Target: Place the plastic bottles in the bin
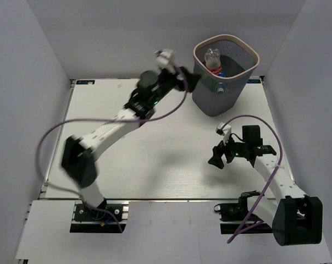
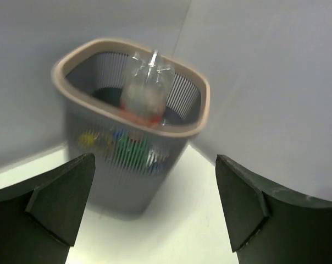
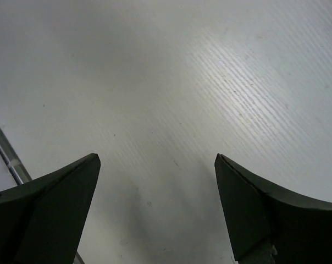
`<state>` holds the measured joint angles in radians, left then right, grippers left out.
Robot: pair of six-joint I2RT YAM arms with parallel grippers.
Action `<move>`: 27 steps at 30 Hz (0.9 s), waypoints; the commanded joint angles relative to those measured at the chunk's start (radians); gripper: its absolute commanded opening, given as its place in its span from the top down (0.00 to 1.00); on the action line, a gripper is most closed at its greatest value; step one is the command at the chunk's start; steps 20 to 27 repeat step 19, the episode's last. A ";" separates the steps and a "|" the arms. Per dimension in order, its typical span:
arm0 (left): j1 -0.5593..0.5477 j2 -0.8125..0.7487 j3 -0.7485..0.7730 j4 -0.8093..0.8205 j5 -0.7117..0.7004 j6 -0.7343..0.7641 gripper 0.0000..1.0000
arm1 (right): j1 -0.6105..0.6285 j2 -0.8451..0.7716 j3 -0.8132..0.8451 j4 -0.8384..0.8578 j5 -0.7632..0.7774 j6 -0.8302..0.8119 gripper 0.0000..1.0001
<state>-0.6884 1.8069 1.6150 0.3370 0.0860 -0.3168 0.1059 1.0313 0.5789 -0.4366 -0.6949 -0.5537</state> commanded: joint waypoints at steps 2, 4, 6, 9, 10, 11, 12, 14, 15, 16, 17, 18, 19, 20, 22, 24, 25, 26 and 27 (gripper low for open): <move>0.007 -0.501 -0.428 -0.168 -0.136 0.130 0.00 | 0.000 -0.005 0.059 0.114 0.122 0.219 0.10; 0.007 -0.628 -0.632 -0.231 -0.222 0.095 0.00 | 0.000 0.001 0.087 0.113 0.149 0.256 0.10; 0.007 -0.780 -0.746 -0.260 -0.247 0.044 0.00 | -0.003 0.016 0.114 0.108 0.147 0.274 0.10; 0.007 -0.894 -0.903 -0.282 -0.258 -0.033 0.00 | 0.000 0.039 0.136 0.104 0.143 0.293 0.10; -0.002 -0.905 -0.946 -0.294 -0.258 -0.059 0.00 | 0.000 0.044 0.137 0.108 0.140 0.316 0.10; -0.013 -0.905 -0.958 -0.305 -0.275 -0.059 0.00 | 0.000 0.044 0.141 0.117 0.140 0.324 0.10; -0.013 -0.905 -0.969 -0.305 -0.275 -0.068 0.00 | 0.000 0.052 0.144 0.119 0.141 0.330 0.10; -0.013 -0.877 -0.969 -0.348 -0.247 -0.068 0.00 | 0.000 0.056 0.156 0.131 0.140 0.357 0.10; -0.013 -0.864 -0.954 -0.360 -0.238 -0.068 0.00 | -0.002 0.061 0.154 0.140 0.144 0.365 0.10; -0.013 -0.848 -0.942 -0.369 -0.229 -0.068 0.00 | 0.003 0.061 0.156 0.144 0.146 0.373 0.10; -0.013 -0.824 -0.942 -0.369 -0.212 -0.068 0.00 | 0.000 0.061 0.156 0.142 0.156 0.376 0.10; -0.013 -0.813 -0.942 -0.369 -0.194 -0.068 0.00 | 0.000 0.058 0.153 0.151 0.173 0.385 0.10; -0.013 -0.813 -0.942 -0.369 -0.193 -0.068 0.00 | 0.000 0.052 0.150 0.156 0.173 0.385 0.10; -0.013 -0.813 -0.942 -0.369 -0.193 -0.068 0.00 | 0.000 0.052 0.150 0.156 0.173 0.385 0.10; -0.013 -0.813 -0.942 -0.369 -0.193 -0.068 0.00 | 0.000 0.052 0.150 0.156 0.173 0.385 0.10; -0.013 -0.813 -0.942 -0.369 -0.193 -0.068 0.00 | 0.000 0.052 0.150 0.156 0.173 0.385 0.10; -0.013 -0.813 -0.942 -0.369 -0.193 -0.068 0.00 | 0.000 0.052 0.150 0.156 0.173 0.385 0.10; -0.013 -0.813 -0.942 -0.369 -0.193 -0.068 0.00 | 0.000 0.052 0.150 0.156 0.173 0.385 0.10; -0.013 -0.813 -0.942 -0.369 -0.193 -0.068 0.00 | 0.000 0.052 0.150 0.156 0.173 0.385 0.10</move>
